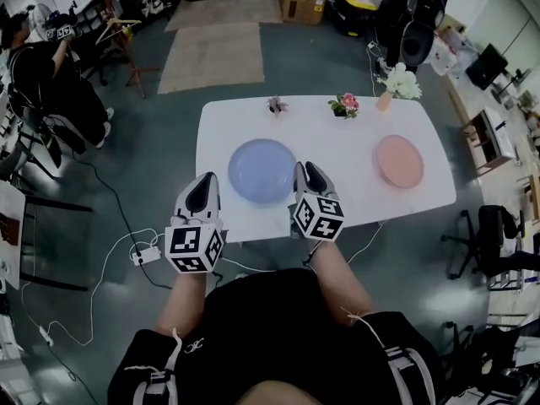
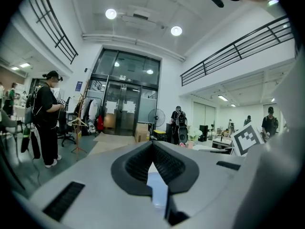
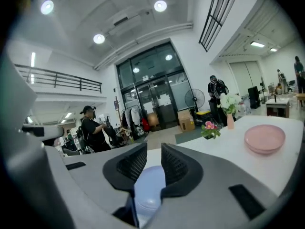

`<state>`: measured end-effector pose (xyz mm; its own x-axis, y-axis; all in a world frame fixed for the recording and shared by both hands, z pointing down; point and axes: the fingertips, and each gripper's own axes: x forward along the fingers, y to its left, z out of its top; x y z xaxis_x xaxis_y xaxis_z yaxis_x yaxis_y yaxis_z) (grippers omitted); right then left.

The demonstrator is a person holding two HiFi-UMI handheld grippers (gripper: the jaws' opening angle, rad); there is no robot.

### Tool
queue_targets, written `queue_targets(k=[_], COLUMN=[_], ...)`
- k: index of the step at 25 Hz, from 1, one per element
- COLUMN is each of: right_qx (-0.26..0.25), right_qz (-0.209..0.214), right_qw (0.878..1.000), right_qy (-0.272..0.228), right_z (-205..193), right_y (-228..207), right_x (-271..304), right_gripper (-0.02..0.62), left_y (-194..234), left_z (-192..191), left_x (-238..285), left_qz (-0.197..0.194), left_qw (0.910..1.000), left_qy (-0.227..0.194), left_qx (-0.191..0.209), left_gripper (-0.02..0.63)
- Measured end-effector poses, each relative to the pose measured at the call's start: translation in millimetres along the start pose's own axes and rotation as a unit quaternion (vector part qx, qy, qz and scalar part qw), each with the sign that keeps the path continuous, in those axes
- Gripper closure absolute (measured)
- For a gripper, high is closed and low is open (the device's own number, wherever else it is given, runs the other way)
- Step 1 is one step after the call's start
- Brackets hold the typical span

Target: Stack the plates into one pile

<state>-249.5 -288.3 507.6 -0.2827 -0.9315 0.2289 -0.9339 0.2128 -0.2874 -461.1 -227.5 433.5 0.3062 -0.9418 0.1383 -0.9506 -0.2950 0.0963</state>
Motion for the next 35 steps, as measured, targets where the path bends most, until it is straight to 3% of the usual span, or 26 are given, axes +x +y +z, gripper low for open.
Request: queue_targets(k=[4,8,12,16,24,28,35], right_qx=[0.039,0.079,0.143,0.226,0.355,0.428,0.434], right_qz=[-0.022,-0.040,-0.055,-0.065,-0.076,-0.081,-0.086], right_qw=[0.997,0.986,0.966,0.938,0.884,0.852,0.846], right_qy=[0.066,0.142,0.210,0.256,0.293,0.291,0.296], right_z=[-43,-95,-148,-187,-234,-241,-245], right_y=[-27,-45,-59,-66,-69,-70,-71], right_x=[14,27,39,50,65,69,74], right_gripper=[0.472,0.459,0.446,0.440,0.436,0.488,0.502], left_y=[-1,0,1,6,17,18,19], left_z=[-8,-17,-23,-29,-30,-28,-29], left_x=[-3,-6,-8,-13,-21,-24,-33], left_qz=[0.012,0.023,0.028,0.038,0.054,0.058,0.065], left_qw=[0.9999,0.9995,0.9992,0.9986,0.9978,0.9977,0.9973], left_qy=[0.010,0.021,0.027,0.036,0.038,0.035,0.033], left_qx=[-0.003,-0.007,-0.006,-0.005,0.001,0.003,0.003], left_gripper=[0.593,0.592,0.592,0.593,0.594,0.592,0.592])
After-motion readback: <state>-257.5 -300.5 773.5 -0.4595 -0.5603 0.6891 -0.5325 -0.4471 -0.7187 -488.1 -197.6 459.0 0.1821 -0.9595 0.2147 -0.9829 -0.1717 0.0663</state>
